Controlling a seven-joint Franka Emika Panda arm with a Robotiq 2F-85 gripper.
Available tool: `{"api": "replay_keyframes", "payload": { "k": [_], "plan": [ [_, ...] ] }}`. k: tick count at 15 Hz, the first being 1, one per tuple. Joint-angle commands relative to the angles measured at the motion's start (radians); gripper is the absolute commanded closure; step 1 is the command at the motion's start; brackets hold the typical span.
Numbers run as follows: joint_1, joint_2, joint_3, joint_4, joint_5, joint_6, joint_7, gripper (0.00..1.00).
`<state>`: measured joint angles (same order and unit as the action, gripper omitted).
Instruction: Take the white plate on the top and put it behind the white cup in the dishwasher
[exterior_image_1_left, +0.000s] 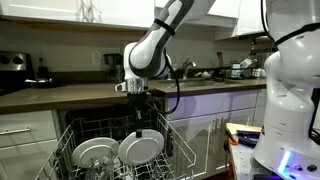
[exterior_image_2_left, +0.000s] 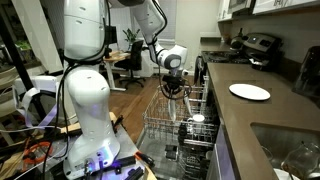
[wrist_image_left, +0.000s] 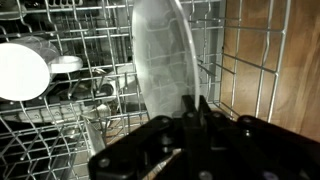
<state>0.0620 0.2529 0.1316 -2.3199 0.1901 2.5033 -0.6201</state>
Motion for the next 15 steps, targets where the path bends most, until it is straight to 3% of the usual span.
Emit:
{"api": "replay_keyframes", "payload": {
  "k": [1,15],
  "plan": [
    [-0.036,0.028,0.036,0.02,0.029,0.016,-0.017,0.95],
    [-0.081,0.093,0.061,0.026,0.028,0.067,-0.028,0.95]
  ]
}}
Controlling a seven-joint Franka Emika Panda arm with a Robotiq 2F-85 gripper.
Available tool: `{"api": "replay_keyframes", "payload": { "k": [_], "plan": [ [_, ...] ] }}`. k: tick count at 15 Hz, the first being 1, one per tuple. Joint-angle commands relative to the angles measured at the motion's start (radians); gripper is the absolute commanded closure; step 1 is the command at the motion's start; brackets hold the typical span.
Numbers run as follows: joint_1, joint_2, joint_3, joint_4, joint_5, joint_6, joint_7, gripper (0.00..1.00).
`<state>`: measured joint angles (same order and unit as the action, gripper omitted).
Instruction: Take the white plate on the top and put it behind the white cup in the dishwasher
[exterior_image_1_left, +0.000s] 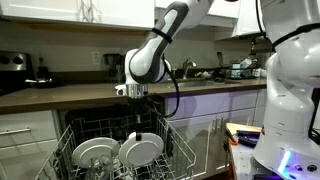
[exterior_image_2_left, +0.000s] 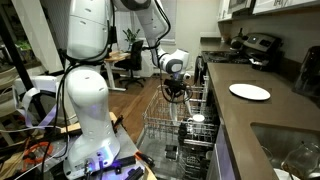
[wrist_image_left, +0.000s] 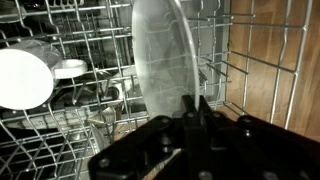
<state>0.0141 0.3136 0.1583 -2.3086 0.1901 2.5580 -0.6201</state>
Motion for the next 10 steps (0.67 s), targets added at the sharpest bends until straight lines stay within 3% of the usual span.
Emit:
{"api": "replay_keyframes", "payload": {
  "k": [1,10],
  "plan": [
    [-0.02,0.012,0.019,0.001,-0.011,0.004,0.008,0.94],
    [-0.034,0.039,0.025,0.007,-0.012,0.022,0.002,0.95]
  ]
}}
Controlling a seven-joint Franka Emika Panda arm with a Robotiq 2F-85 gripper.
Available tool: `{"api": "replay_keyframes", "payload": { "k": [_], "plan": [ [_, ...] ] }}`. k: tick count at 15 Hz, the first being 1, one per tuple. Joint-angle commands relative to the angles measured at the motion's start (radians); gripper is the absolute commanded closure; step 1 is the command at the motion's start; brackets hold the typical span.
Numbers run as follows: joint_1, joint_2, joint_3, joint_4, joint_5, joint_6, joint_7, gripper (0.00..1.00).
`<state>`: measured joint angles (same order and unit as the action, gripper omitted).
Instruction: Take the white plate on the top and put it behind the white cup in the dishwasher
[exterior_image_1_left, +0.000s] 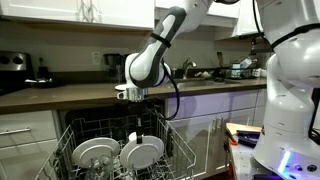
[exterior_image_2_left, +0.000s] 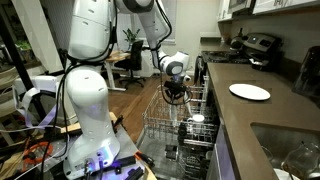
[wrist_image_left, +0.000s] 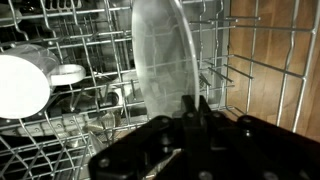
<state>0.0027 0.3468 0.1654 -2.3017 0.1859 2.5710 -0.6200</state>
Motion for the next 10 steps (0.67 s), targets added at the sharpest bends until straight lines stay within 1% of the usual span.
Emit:
{"api": "replay_keyframes", "payload": {
  "k": [1,10],
  "plan": [
    [-0.024,0.01,0.018,0.0,-0.007,0.011,0.002,0.95],
    [-0.042,0.053,0.018,0.01,-0.011,0.037,0.001,0.94]
  ]
}}
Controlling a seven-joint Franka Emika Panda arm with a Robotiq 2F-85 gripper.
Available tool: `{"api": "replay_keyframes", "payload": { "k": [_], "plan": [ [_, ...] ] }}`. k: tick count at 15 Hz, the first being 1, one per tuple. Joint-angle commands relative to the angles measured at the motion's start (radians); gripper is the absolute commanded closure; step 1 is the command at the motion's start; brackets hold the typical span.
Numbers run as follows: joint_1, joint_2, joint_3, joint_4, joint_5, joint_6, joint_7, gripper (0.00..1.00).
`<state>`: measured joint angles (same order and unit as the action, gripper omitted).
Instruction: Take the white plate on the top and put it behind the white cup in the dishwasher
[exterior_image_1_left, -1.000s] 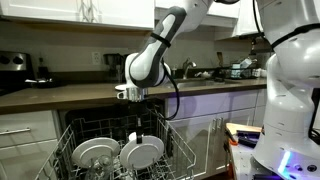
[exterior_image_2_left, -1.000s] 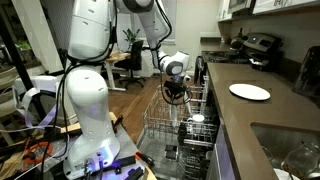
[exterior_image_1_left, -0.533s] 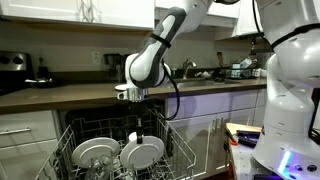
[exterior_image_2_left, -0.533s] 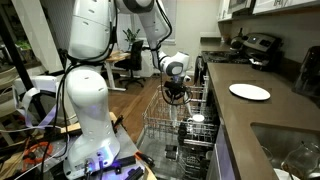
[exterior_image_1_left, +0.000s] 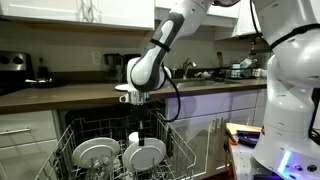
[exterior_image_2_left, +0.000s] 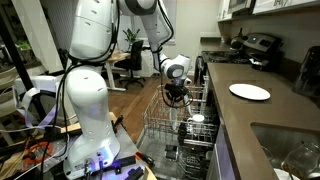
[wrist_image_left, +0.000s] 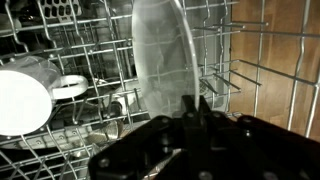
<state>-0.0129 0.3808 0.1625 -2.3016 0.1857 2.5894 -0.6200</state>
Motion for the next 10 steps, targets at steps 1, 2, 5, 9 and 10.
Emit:
{"api": "replay_keyframes", "payload": {
  "k": [1,2,5,9,10],
  "plan": [
    [-0.026,0.028,0.019,0.014,-0.017,0.02,0.001,0.94],
    [-0.027,0.037,0.019,0.023,-0.024,0.015,-0.002,0.94],
    [-0.026,0.058,0.019,0.053,-0.04,-0.005,-0.007,0.94],
    [-0.028,0.082,0.022,0.087,-0.061,-0.016,-0.008,0.94],
    [-0.029,0.084,0.024,0.093,-0.063,-0.024,-0.011,0.94]
  ]
}}
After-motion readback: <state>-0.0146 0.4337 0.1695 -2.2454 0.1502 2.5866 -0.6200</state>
